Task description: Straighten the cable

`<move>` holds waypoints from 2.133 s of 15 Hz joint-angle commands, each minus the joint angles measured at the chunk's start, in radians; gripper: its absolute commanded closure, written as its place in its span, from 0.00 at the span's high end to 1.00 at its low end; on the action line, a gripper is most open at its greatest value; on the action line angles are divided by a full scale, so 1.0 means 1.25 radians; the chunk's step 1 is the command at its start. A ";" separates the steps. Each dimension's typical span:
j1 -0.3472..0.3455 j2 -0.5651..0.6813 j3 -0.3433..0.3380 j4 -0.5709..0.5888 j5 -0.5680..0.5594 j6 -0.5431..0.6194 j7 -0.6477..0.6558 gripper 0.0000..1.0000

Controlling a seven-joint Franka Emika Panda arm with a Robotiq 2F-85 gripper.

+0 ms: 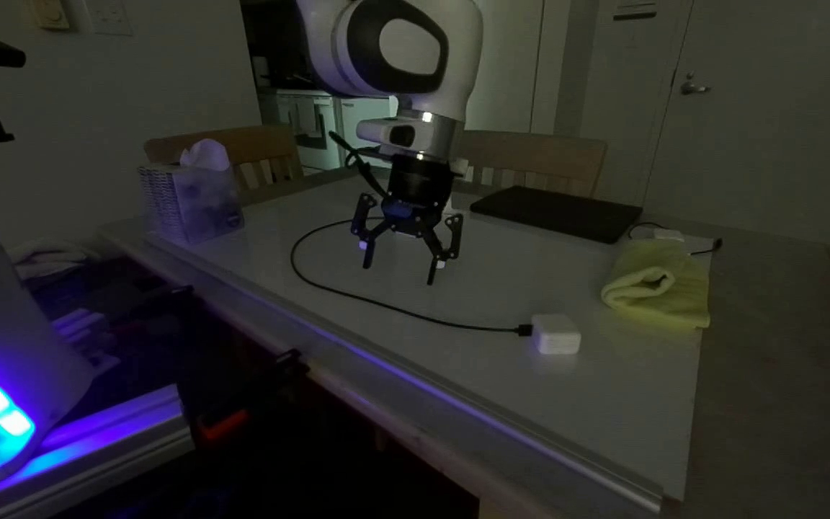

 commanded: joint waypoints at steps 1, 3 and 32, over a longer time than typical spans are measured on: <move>0.012 0.000 0.000 -0.007 -0.016 0.005 -0.013 1.00; 0.021 0.001 0.001 -0.012 -0.020 0.007 -0.007 1.00; 0.099 0.081 0.041 0.170 -0.123 0.116 -0.072 1.00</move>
